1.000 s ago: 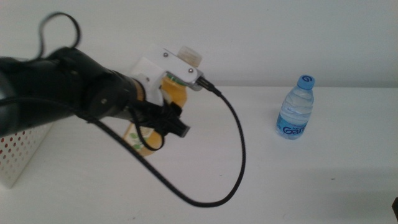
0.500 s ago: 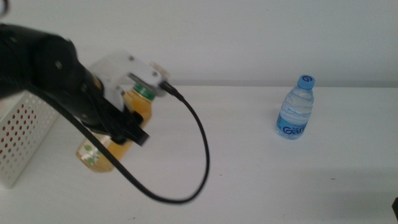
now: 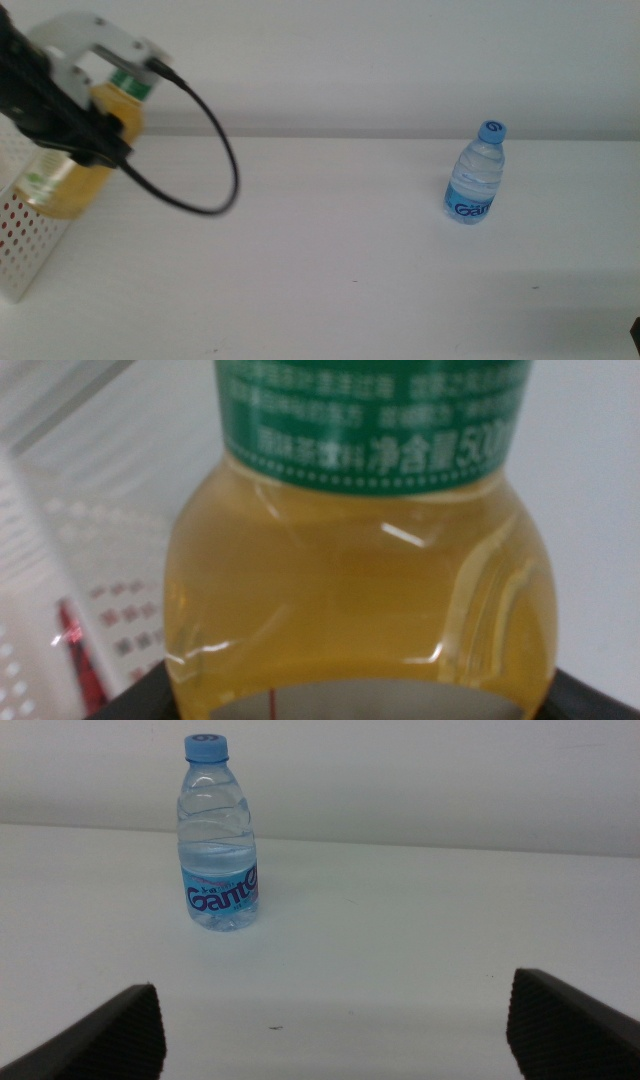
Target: Use arms to grab the bottles and put them into the dustbin to the left of the table.
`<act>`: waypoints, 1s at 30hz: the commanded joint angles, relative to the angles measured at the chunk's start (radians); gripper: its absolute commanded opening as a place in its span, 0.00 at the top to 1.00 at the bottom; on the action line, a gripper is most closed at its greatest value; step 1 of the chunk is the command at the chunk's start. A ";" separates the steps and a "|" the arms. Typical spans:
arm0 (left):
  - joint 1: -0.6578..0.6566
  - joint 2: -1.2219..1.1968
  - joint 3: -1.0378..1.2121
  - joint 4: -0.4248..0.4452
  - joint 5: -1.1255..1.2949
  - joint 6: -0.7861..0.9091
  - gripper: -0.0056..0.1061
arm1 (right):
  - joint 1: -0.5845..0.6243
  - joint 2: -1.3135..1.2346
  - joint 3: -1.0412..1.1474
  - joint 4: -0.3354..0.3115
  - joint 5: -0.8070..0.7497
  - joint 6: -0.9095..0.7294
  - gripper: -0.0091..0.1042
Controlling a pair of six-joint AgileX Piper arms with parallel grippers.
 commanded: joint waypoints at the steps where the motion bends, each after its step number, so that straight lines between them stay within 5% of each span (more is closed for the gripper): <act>1: 0.053 0.031 -0.073 -0.006 0.035 0.035 0.97 | -0.004 -0.040 0.043 -0.010 -0.009 -0.009 0.12; 20: 0.296 0.329 -0.586 0.071 0.333 0.087 0.97 | -0.004 -0.040 0.043 -0.010 -0.009 -0.009 0.12; 30: 0.453 0.408 -0.620 -0.030 0.331 0.092 0.97 | -0.004 -0.040 0.043 -0.010 -0.009 -0.009 0.12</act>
